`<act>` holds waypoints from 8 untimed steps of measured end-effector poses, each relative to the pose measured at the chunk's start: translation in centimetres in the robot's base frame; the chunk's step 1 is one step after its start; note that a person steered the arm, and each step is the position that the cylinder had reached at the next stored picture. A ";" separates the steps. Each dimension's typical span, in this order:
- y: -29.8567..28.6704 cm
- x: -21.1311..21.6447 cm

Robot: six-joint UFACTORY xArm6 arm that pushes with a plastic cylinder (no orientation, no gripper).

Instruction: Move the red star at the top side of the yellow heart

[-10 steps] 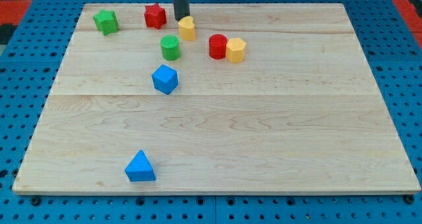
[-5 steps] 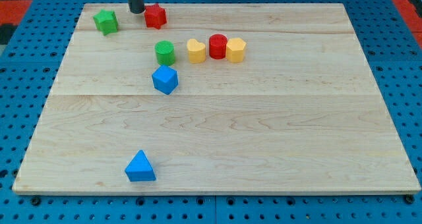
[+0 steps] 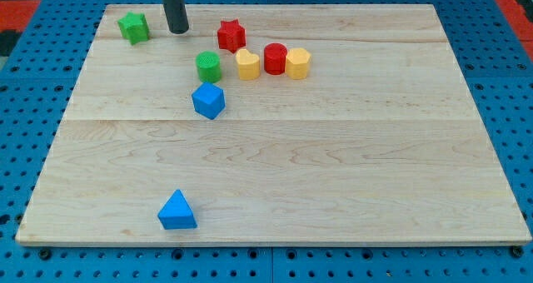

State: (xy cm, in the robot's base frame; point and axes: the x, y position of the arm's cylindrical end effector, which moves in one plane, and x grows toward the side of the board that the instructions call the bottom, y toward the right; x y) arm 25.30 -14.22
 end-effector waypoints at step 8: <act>9.2 5.1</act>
